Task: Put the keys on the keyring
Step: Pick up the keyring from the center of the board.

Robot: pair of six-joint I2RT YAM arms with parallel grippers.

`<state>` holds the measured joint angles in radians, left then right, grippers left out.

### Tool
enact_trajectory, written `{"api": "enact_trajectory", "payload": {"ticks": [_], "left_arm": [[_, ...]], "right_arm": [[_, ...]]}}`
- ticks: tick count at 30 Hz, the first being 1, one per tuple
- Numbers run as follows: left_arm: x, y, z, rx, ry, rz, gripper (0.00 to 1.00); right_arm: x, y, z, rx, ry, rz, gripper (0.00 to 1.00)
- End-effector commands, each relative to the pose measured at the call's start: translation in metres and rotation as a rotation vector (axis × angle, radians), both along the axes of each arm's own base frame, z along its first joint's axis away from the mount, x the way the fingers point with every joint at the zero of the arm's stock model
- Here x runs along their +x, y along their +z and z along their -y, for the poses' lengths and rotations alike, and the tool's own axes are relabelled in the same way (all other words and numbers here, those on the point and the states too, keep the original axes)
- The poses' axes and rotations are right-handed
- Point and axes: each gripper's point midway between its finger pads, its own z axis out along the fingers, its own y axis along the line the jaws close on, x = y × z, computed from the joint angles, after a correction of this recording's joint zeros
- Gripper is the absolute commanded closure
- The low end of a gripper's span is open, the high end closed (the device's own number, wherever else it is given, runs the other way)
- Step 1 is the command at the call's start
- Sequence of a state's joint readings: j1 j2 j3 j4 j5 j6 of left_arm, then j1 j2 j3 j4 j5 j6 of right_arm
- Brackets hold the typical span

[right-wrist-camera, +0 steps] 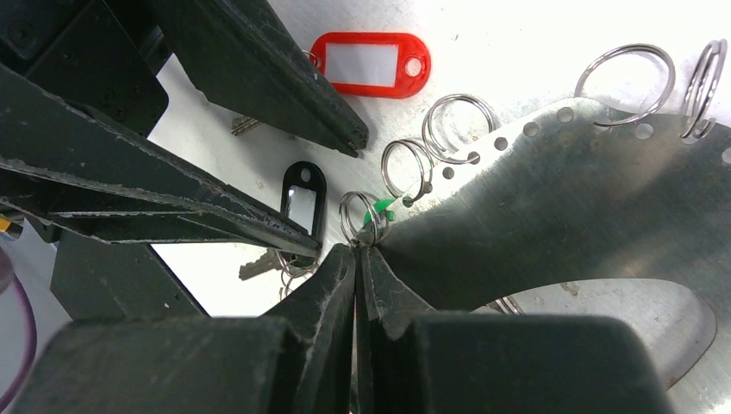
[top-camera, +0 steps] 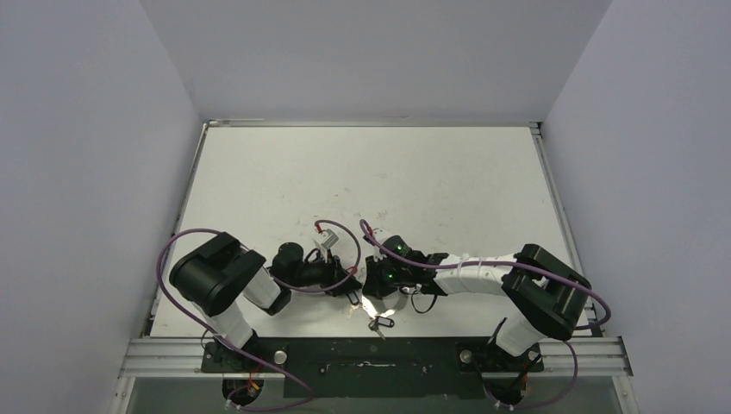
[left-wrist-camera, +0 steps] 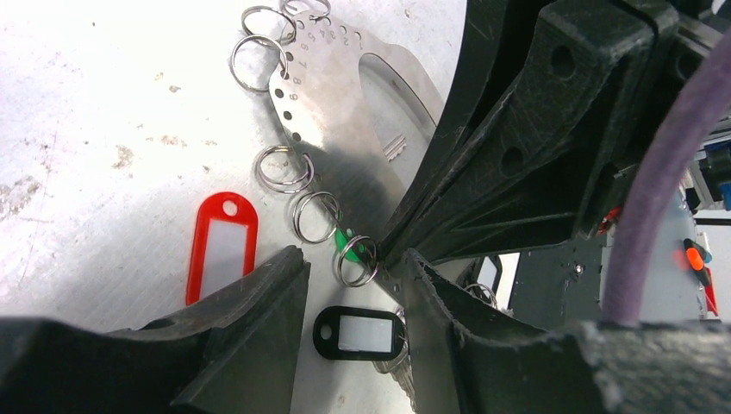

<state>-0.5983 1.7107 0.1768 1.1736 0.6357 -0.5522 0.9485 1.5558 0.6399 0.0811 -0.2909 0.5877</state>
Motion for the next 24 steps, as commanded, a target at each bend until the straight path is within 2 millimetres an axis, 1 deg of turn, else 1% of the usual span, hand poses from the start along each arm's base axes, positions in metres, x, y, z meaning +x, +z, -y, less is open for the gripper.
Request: {"api": "enact_trajectory", "payload": {"ticks": [1,6,12,17,20,21,24], "left_arm": [[0.001,-0.007,0.0,0.052,-0.035,0.01,0.57],[-0.006,-0.006,0.007,0.019,-0.103,0.009,0.58],[-0.022,-0.002,0.019,-0.041,-0.208,-0.006,0.69],[-0.026,0.001,0.019,-0.059,-0.224,-0.009,0.82],[-0.025,0.0,0.018,-0.054,-0.216,-0.007,0.97],[-0.024,0.0,0.019,-0.051,-0.215,-0.007,1.0],[-0.021,0.0,0.019,-0.044,-0.203,-0.006,1.0]], "right_arm": [[-0.002,-0.023,0.02,-0.121,-0.019,-0.004,1.0],[-0.003,-0.024,0.025,-0.128,-0.027,0.001,1.0],[-0.004,-0.024,0.025,-0.122,-0.032,-0.001,1.0],[-0.003,-0.023,0.024,-0.12,-0.032,0.001,1.0],[-0.003,-0.022,0.023,-0.117,-0.03,0.001,1.0],[-0.003,-0.021,0.023,-0.114,-0.03,0.002,1.0],[-0.002,-0.017,0.022,-0.106,-0.031,0.01,1.0]]}}
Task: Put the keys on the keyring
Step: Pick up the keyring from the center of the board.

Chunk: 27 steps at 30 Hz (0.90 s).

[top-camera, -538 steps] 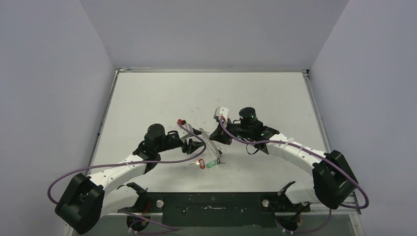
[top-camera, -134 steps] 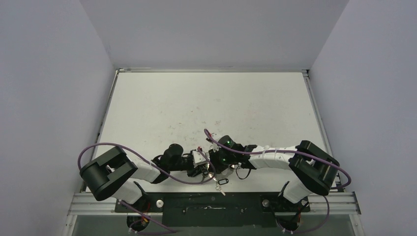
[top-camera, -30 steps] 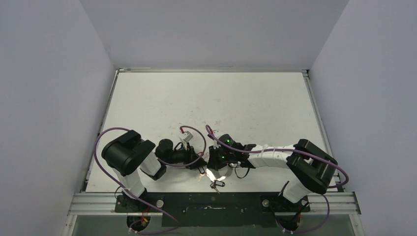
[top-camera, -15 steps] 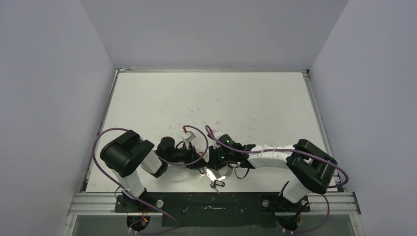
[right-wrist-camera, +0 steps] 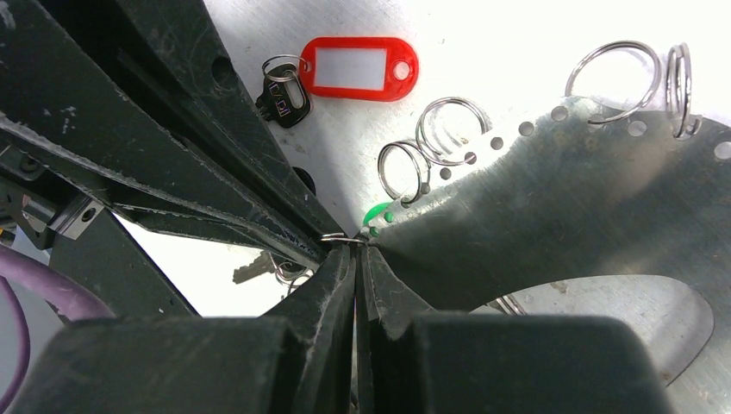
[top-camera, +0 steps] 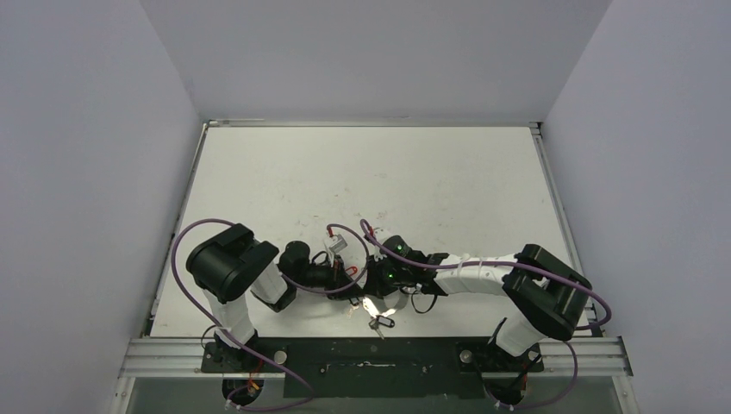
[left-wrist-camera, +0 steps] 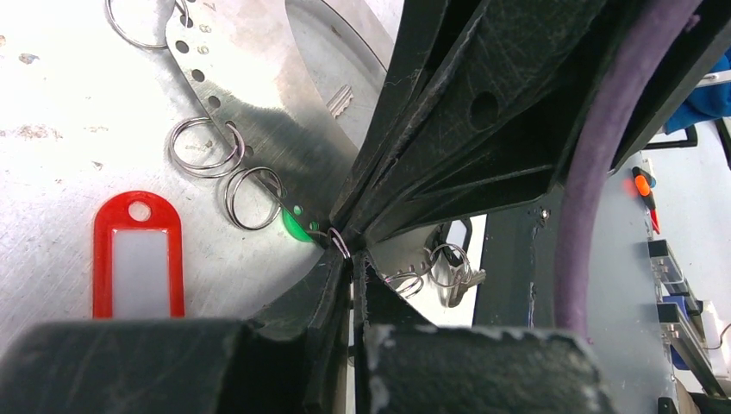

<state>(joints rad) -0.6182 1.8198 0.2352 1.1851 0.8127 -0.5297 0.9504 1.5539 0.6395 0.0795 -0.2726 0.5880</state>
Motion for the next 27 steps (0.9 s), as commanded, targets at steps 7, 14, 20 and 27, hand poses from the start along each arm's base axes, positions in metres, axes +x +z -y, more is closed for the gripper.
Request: {"api": "enact_trajectory", "payload": {"ticks": [7,14,20,27], "left_arm": [[0.014,0.015,0.003,0.046,0.003,0.073,1.0],[0.024,0.038,-0.009,0.22,-0.018,0.177,1.0],[0.025,0.071,-0.017,0.292,-0.072,0.274,1.0],[0.019,0.117,-0.012,0.285,-0.179,0.418,1.0]], "right_arm": [[0.004,0.019,0.025,-0.05,-0.044,0.084,0.97],[0.023,0.08,0.043,0.034,-0.118,0.282,0.78],[0.023,0.129,0.046,0.171,-0.026,0.492,0.73],[0.013,0.167,0.047,0.323,0.074,0.705,0.5]]}}
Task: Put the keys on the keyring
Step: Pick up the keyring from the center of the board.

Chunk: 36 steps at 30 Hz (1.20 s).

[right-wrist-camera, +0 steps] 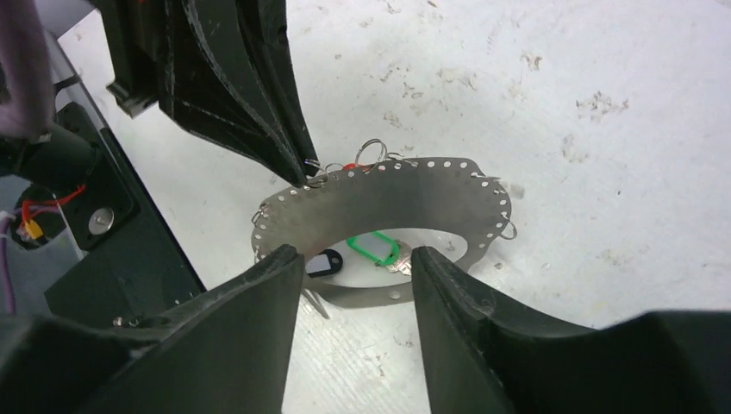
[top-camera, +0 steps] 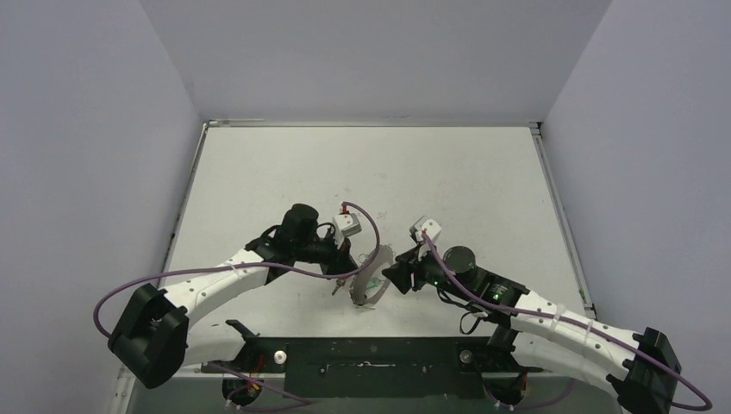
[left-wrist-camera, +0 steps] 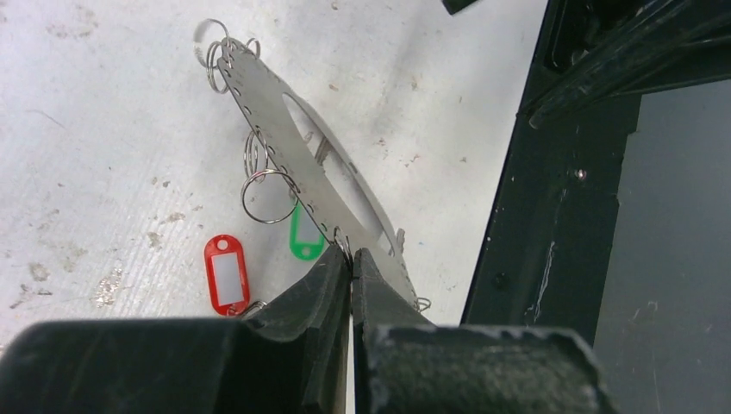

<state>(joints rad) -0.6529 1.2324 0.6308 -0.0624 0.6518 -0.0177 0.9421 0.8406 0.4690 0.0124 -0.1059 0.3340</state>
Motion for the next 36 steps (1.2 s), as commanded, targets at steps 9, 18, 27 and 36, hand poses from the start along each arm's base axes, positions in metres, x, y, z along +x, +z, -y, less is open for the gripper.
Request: {"api": "enact_trajectory", "payload": {"ticks": [9,18,27,36], "left_arm": [[-0.028,0.043,0.009,0.048,-0.283,0.215,1.0],[-0.044,0.053,0.018,-0.015,-0.396,0.357,1.0],[-0.051,0.057,0.017,-0.033,-0.418,0.424,1.0],[-0.051,0.055,0.017,-0.031,-0.415,0.429,1.0]], "right_arm": [[-0.015,0.038,-0.023,0.119,0.253,0.306,0.39],[-0.025,0.019,-0.044,0.093,0.419,0.388,0.51],[-0.034,0.012,-0.057,0.079,0.52,0.392,0.56],[-0.041,0.019,-0.067,0.114,0.572,0.4,0.61]]}}
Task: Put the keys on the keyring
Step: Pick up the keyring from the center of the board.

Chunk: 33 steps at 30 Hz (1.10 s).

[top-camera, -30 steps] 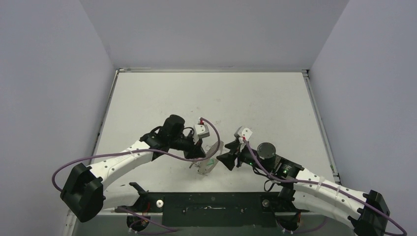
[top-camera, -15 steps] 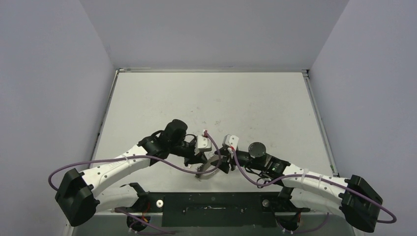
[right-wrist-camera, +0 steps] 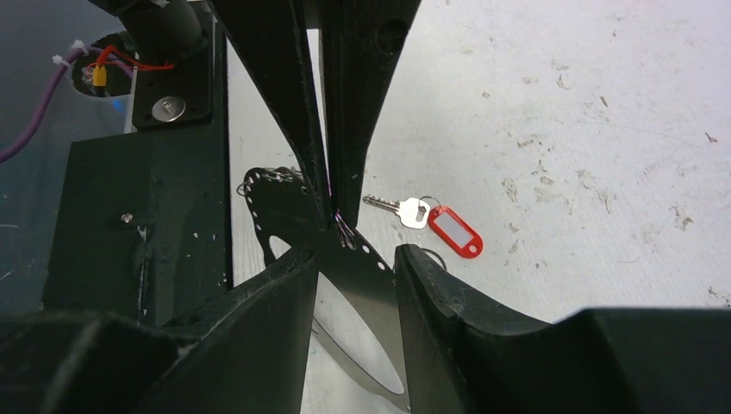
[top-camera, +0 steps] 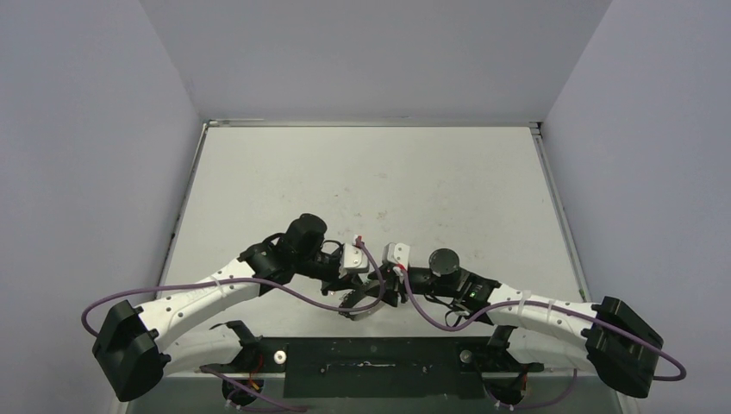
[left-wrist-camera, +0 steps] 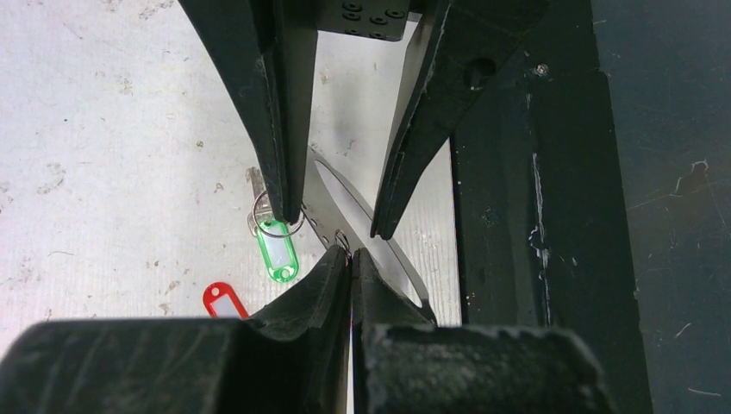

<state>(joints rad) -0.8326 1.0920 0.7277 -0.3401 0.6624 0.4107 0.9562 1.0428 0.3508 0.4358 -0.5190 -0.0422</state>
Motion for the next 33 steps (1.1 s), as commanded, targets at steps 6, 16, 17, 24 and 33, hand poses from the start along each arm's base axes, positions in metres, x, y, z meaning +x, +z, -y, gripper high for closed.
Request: {"api": "enact_trajectory", "payload": {"ticks": [6,16,17,24,33], "left_arm": [[0.005,0.023,0.012,-0.097,-0.021,0.082,1.0],[0.008,0.023,0.007,-0.095,0.023,0.101,1.0],[0.01,0.024,0.005,-0.092,0.038,0.106,1.0],[0.016,0.025,-0.008,-0.099,0.136,0.148,0.8],[0.017,0.023,-0.015,-0.195,0.23,0.164,0.54]], "right_arm": [[-0.006,0.038,-0.022,0.115,0.087,0.07,0.72],[-0.004,0.028,-0.021,0.078,0.075,0.052,1.0],[-0.004,0.028,-0.02,0.077,0.066,0.055,1.0],[0.0,0.035,-0.009,0.104,0.013,0.079,1.0],[-0.005,0.039,-0.007,0.136,0.013,0.066,1.0]]}}
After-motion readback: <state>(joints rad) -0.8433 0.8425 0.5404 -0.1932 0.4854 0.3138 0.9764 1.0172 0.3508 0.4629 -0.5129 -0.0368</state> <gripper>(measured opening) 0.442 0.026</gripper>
